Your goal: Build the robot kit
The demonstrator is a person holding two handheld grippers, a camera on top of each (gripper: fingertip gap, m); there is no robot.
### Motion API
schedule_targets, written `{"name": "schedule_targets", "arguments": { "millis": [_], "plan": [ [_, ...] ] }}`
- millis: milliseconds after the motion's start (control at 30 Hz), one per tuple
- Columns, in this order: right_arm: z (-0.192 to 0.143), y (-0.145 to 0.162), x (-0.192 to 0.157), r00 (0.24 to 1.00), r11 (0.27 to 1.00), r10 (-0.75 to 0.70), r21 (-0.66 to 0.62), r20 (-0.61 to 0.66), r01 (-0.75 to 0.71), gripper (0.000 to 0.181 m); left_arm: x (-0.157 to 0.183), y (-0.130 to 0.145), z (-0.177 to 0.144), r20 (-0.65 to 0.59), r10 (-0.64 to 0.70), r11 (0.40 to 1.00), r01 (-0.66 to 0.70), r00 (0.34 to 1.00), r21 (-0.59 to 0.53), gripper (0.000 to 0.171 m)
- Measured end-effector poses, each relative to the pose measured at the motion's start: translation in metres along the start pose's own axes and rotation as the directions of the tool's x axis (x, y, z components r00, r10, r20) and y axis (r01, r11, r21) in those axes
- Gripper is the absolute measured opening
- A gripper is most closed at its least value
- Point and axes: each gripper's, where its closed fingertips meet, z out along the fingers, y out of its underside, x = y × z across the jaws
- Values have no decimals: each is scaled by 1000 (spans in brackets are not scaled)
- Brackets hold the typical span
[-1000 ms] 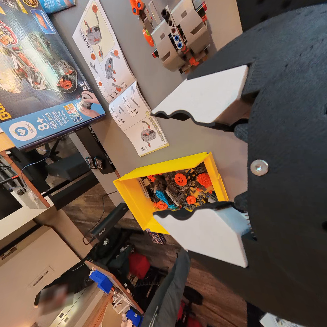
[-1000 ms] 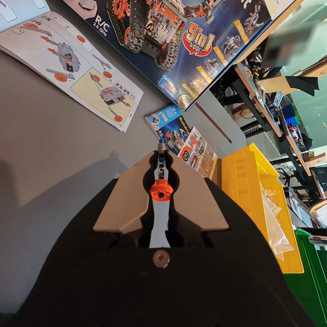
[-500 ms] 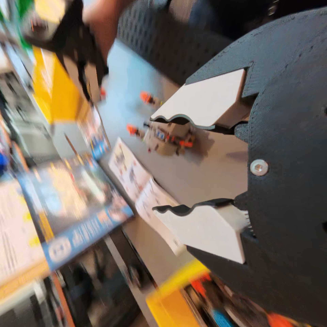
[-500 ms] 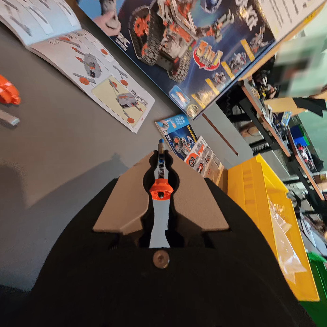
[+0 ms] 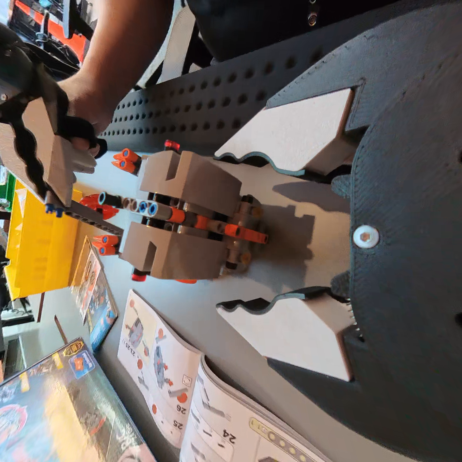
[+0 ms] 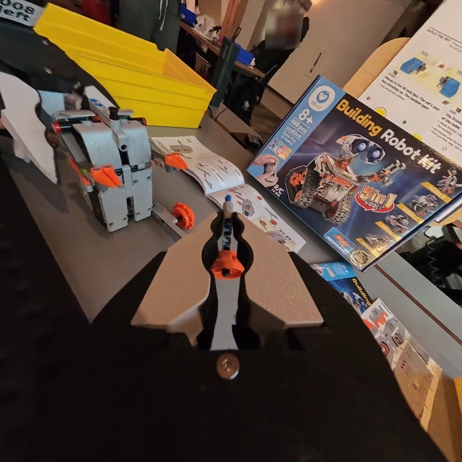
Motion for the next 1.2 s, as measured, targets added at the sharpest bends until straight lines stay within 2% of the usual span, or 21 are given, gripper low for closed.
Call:
{"name": "schedule_targets", "arguments": {
  "millis": [133, 167, 233, 367, 500, 567, 600, 667, 867, 1000, 1100, 1200],
  "plan": [
    [-1, 8, -1, 997, 998, 58, -3, 51, -58, 6, 2, 4, 12, -53, -26, 998, 23, 998, -55, 107],
    [-1, 10, -3, 994, 997, 79, -1, 76, -79, 6, 3, 5, 13, -68, -28, 998, 24, 997, -62, 103],
    [0, 17, -5, 987, 992, 122, -12, 108, -122, 6, 6, 4, 15, -87, -26, 998, 21, 996, -60, 83],
    [7, 32, -8, 980, 989, 142, -59, 141, -135, 6, 5, 4, 15, -65, -13, 998, 9, 998, -59, 81],
    [13, 38, -7, 981, 990, 123, -83, 150, -112, 6, 4, 1, 14, -37, 8, 999, -10, 999, -38, 81],
    [14, 39, -4, 981, 990, 123, -87, 148, -111, 6, 1, -3, 15, 4, 31, 999, -31, 1000, -15, 106],
    [15, 40, -2, 981, 990, 127, -86, 146, -115, 6, 0, -2, 16, 8, 34, 999, -34, 999, -22, 107],
    [15, 43, 1, 979, 987, 146, -82, 145, -136, 6, 3, -2, 17, -30, 23, 999, -24, 999, -28, 85],
    [17, 49, 5, 976, 983, 171, -88, 134, -161, 6, 2, -1, 18, -61, -29, 999, 27, 998, -37, 81],
    [20, 51, 3, 973, 981, 182, -99, 141, -170, 6, 3, -2, 19, -53, -6, 999, 4, 999, -35, 81],
    [21, 51, 4, 972, 979, 190, -99, 136, -178, 6, 2, 0, 24, -31, 9, 998, -11, 999, -58, 105],
    [22, 51, 3, 971, 979, 193, -96, 143, -180, 6, 3, 5, 30, -32, 29, 995, -32, 999, -97, 101]
  ]
}}
